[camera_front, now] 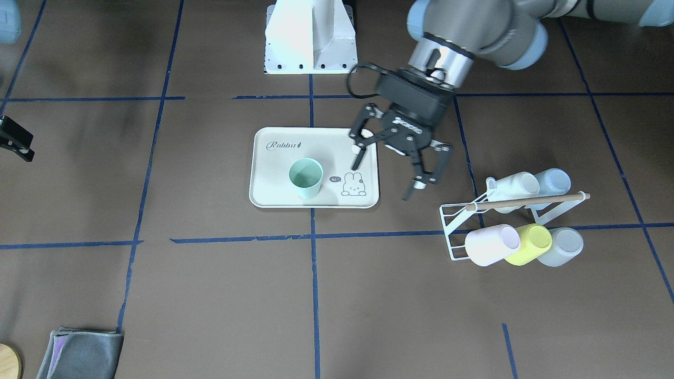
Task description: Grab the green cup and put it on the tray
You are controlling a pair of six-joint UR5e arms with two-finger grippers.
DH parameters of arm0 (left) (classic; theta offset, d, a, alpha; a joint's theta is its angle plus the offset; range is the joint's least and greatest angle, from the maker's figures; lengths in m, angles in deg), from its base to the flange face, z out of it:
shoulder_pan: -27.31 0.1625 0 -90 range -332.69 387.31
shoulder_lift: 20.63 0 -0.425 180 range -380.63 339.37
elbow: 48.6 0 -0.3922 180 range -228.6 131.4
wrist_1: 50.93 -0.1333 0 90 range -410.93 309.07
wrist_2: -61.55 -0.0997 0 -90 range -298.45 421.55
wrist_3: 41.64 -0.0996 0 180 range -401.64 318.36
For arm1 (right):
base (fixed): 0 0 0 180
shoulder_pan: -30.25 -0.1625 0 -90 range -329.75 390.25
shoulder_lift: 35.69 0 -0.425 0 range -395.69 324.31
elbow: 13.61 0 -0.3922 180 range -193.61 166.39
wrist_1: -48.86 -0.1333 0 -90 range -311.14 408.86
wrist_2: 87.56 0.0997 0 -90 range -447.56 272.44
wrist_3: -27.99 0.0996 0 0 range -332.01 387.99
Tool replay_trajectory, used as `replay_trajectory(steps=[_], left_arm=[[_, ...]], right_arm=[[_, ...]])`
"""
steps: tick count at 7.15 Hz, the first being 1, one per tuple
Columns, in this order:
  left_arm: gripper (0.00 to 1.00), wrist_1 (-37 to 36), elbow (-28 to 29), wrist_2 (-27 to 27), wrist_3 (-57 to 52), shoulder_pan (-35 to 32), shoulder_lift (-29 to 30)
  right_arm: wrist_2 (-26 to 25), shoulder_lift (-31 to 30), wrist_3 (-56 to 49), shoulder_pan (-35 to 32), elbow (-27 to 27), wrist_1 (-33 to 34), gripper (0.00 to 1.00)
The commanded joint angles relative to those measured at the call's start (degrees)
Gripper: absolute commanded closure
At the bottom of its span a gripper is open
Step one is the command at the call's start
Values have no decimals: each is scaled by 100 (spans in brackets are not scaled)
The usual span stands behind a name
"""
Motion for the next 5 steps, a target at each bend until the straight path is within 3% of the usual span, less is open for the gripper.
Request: replay_trajectory(steps=[1, 3, 5], left_arm=[[0, -1249, -103, 2107, -91, -1688, -364], [0, -1592, 37, 2998, -267, -2571, -1085], [0, -2321, 72, 3213, -1830, -3222, -1726]], right_arm=[[54, 3, -7, -48, 9, 0, 0], [106, 3, -120, -74, -26, -26, 0], [447, -14, -627, -494, -166, -27, 0]])
